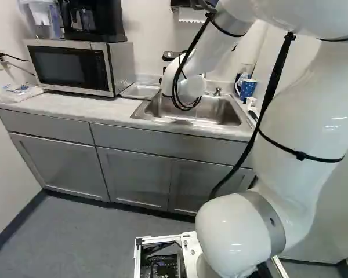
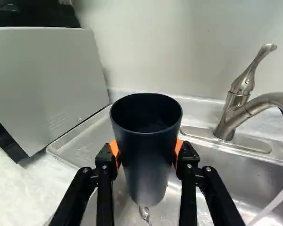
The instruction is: Rinse the cup and place it in the tray
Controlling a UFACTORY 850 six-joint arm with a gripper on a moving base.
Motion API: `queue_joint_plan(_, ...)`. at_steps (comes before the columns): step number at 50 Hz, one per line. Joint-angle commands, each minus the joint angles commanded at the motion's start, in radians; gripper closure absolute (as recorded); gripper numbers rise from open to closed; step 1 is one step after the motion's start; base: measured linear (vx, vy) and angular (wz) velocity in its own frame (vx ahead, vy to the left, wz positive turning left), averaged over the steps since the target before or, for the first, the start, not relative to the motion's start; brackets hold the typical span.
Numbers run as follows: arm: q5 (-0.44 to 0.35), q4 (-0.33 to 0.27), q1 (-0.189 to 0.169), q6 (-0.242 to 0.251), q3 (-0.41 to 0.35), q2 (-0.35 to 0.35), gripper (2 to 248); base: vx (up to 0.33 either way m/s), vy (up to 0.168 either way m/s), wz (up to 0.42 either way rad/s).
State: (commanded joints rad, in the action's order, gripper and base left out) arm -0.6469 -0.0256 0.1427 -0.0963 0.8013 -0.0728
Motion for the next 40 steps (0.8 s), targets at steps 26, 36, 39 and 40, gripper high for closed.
queue_joint_plan(26,0.0,0.0,0.0,-0.271,0.0,0.0,125,0.0,0.0,0.0)
queue_joint_plan(36,0.0,0.0,0.0,-0.376,0.0,0.0,125,0.0,0.0,0.0)
queue_joint_plan(39,0.0,0.0,0.0,-0.408,0.0,0.0,125,0.0,0.0,0.0)
queue_joint_plan(40,0.0,0.0,0.0,-0.418,0.0,0.0,125,0.0,0.0,0.0)
